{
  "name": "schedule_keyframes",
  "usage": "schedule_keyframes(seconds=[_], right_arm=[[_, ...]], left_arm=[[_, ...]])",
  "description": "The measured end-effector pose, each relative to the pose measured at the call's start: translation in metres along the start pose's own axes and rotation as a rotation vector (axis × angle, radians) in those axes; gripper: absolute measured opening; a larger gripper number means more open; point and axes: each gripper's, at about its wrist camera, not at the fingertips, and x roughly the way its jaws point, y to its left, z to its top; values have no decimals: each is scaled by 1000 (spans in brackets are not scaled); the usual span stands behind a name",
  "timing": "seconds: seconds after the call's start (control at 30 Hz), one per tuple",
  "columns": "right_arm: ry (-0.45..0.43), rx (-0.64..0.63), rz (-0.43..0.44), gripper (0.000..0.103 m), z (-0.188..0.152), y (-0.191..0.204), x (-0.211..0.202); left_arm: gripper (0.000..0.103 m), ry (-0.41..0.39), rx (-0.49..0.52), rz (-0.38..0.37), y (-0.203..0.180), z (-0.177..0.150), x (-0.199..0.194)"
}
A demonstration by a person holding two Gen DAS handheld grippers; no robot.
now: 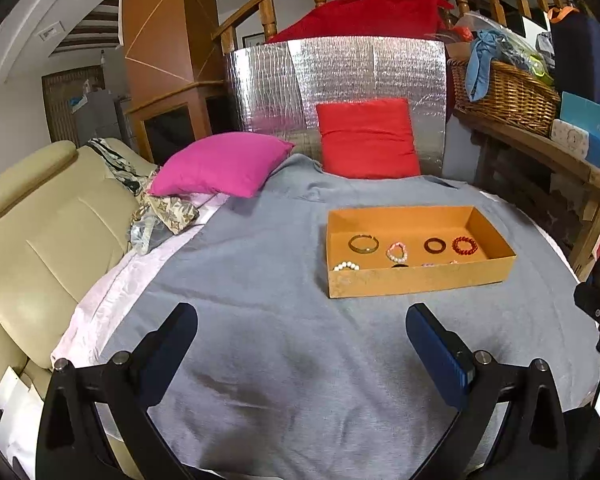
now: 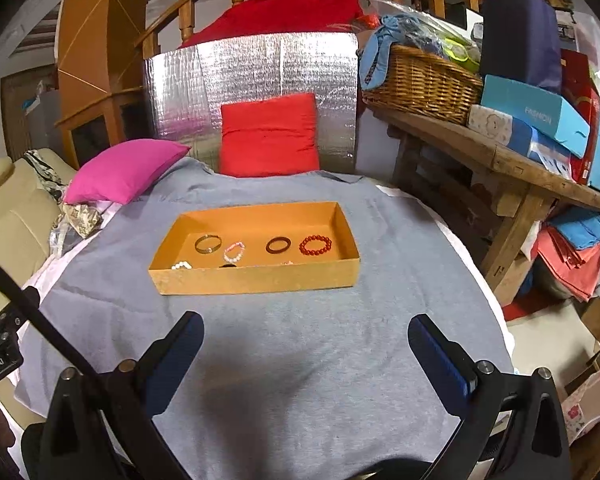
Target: Organize jewelry
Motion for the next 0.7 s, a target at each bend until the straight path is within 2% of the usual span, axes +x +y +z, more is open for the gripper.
schedule_keyframes(seconds=[0.17, 0.3, 0.4, 0.6, 0.7], right_arm=[[38, 28, -31, 103, -8, -16, 29], [16, 42, -55, 103, -16, -35, 63], [-29, 61, -75, 103, -25, -55, 106], [21, 109, -130, 103, -37, -84, 191], [62, 115, -129, 103, -47, -89, 221]], left_arm=[[103, 0, 7, 2, -3, -8, 24], [103, 3, -24, -20, -1, -12, 58], [103, 19, -63, -33, 0, -13, 88], [103, 28, -70, -35, -10, -20, 143], [103, 80, -62, -30, -10, -29, 167]])
